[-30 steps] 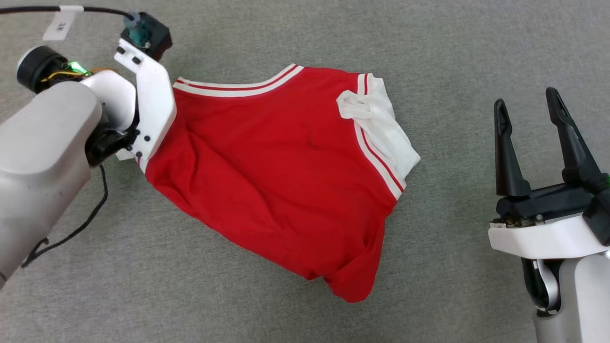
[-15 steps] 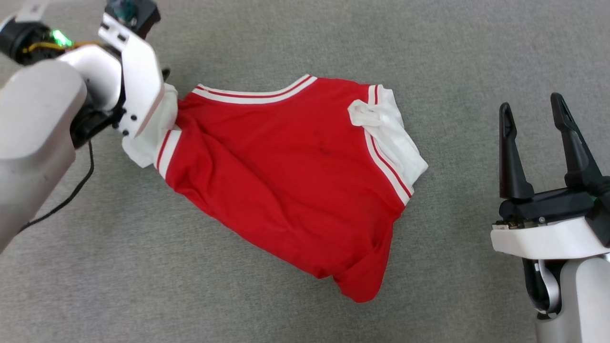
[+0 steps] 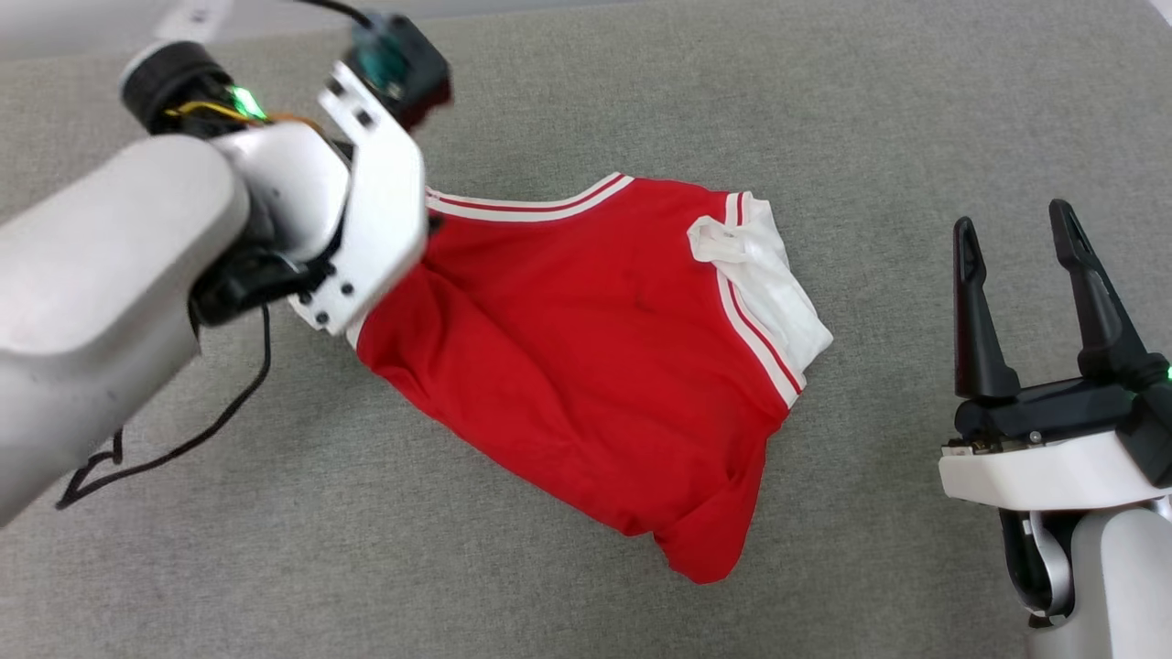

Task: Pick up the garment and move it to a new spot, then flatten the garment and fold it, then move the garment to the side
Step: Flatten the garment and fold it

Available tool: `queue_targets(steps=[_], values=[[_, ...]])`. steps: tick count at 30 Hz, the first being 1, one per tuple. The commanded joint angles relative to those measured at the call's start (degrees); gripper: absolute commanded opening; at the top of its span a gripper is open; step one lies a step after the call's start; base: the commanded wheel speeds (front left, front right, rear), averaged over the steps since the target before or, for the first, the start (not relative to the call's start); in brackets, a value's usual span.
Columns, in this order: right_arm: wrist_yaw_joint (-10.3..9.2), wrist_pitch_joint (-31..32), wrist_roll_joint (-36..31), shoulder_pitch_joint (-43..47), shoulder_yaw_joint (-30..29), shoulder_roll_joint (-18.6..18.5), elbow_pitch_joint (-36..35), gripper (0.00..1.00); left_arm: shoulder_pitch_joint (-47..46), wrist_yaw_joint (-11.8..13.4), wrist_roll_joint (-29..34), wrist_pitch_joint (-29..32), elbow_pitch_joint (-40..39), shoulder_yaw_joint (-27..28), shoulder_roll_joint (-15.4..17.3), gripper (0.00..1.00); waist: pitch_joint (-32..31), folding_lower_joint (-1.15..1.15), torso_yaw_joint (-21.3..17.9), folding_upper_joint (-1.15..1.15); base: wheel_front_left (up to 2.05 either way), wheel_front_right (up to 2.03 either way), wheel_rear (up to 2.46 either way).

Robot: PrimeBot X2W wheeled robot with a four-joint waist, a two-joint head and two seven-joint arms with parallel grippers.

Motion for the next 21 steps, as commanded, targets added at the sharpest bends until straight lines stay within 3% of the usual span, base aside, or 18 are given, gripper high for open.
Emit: queue_targets(steps=[1,9,20,21], values=[[-0.06,-0.1,0.4,0.6,0.0,0.1,-0.2,1.00,1.0,0.1,-0.2,1.6,-1.9,-0.2,0.8,1.00,0.2,0.00,-0.2,0.00,0.00,0.00,0.00],[-0.06,-0.1,0.8,-1.0,0.6,0.2,-0.7,1.00,8.2,0.0,0.7,11.9,-7.9,-0.8,1.4,1.00,2.4,0.00,-1.5,0.00,0.00,0.00,0.00],[-0.06,-0.1,0.9,-2.6,1.4,0.5,-0.5,1.00,17.8,0.0,6.2,18.8,-4.8,-2.0,1.7,1.00,5.3,0.00,-3.1,0.00,0.00,0.00,0.00],[-0.06,-0.1,0.8,-2.7,1.5,0.6,-0.4,1.00,18.2,0.0,6.2,18.2,-4.7,-2.0,1.6,0.45,5.3,0.00,-3.2,0.00,0.00,0.00,0.00]])
